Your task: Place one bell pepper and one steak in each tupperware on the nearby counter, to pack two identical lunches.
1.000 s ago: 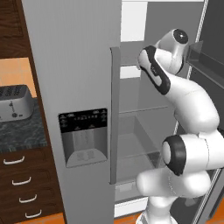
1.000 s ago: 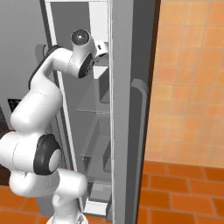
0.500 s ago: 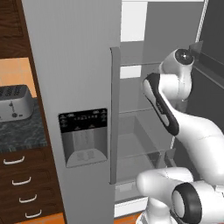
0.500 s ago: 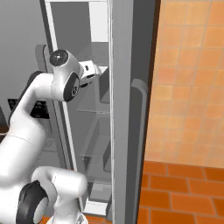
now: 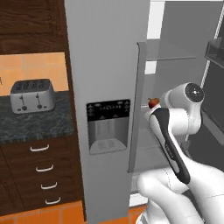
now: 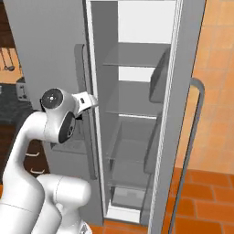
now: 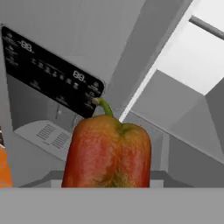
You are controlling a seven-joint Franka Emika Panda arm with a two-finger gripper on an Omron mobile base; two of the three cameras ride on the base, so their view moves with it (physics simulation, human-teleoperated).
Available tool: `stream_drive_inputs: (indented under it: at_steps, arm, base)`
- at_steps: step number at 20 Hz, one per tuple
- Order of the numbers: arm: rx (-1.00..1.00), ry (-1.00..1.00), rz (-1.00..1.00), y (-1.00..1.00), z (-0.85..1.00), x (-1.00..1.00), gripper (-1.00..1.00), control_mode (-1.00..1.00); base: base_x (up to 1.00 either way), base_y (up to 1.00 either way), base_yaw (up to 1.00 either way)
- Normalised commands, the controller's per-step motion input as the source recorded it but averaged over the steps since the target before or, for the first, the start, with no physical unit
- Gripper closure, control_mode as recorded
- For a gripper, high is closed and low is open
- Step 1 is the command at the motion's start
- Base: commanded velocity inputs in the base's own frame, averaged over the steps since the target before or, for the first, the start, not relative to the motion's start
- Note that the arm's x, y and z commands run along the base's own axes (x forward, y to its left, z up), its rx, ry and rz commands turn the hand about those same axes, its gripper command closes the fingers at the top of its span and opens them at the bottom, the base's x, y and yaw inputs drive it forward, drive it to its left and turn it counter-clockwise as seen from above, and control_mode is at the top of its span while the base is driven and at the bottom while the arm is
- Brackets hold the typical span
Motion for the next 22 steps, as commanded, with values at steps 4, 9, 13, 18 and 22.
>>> stream_drive_inputs:
  at_steps: [4,9,13,18,22]
  arm:
    - [0.00,0.00,0.00,0.00,0.00,0.00,1.00,1.00]
    - [0.00,0.00,0.00,0.00,0.00,0.00,1.00,1.00]
    - [0.00,0.00,0.00,0.00,0.00,0.00,1.00,1.00]
    - [0.00,0.00,0.00,0.00,0.00,0.00,1.00,1.00]
    - [0.00,0.00,0.00,0.00,0.00,0.00,1.00,1.00]
  base:
    - [-0.39,1.00,0.20]
    - [-0.14,1.00,0.20]
    - [0.06,1.00,0.18]
    - [0.16,1.00,0.17]
    - [0.36,1.00,0.26]
